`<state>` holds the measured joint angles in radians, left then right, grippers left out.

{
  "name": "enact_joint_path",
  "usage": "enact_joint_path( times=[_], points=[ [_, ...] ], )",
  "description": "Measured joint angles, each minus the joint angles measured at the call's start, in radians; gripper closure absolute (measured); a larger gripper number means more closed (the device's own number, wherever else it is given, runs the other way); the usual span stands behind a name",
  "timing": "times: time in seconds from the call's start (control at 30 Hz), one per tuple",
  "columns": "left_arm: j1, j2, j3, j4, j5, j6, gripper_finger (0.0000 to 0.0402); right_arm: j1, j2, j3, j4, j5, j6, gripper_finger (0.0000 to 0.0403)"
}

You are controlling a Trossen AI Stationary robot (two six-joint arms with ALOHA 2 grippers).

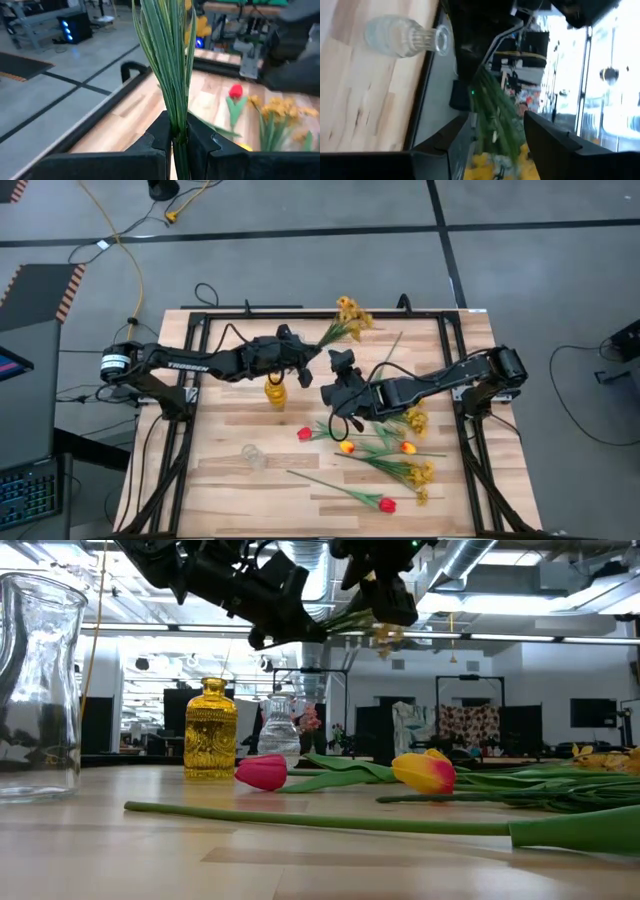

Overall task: Sort flowers into vase by color
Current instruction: Put the top yellow flowers into the top transparent vase

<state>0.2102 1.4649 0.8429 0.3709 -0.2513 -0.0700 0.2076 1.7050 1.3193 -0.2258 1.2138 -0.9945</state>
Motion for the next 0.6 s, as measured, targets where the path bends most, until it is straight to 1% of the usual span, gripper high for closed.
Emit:
enact_joint_path(
  times=[0.17, 0.27, 0.33, 0.4, 0.47, 0.53, 0.6],
  points=[
    [0.036, -0.059, 0.0, -0.017, -0.004, 0.017, 0.0384, 0.0, 0.0, 0.0, -0.029, 0.074, 0.081, 0.0195],
    [0.05, -0.111, 0.0, -0.034, -0.049, 0.043, 0.0384, -0.007, -0.005, 0.0, -0.09, 0.102, 0.141, 0.0195],
    [0.057, -0.155, 0.0, -0.069, -0.087, 0.067, 0.0384, -0.01, -0.017, 0.0, -0.148, 0.095, 0.221, 0.0195],
    [0.061, -0.2, 0.0, -0.087, -0.128, 0.087, 0.0384, -0.014, -0.05, 0.0, -0.24, 0.069, 0.345, 0.0195],
    [0.06, -0.248, 0.0, -0.127, -0.171, 0.107, 0.0384, -0.024, -0.095, 0.0, -0.348, 0.03, 0.503, 0.0195],
    [0.06, -0.29, 0.0, -0.155, -0.2, 0.124, 0.0384, -0.043, -0.148, 0.0, -0.465, -0.053, 0.699, 0.0195],
    [0.06, -0.328, 0.0, -0.181, -0.203, 0.127, 0.0384, -0.075, -0.203, -0.002, -0.556, -0.166, 0.885, 0.0195]
  ],
)
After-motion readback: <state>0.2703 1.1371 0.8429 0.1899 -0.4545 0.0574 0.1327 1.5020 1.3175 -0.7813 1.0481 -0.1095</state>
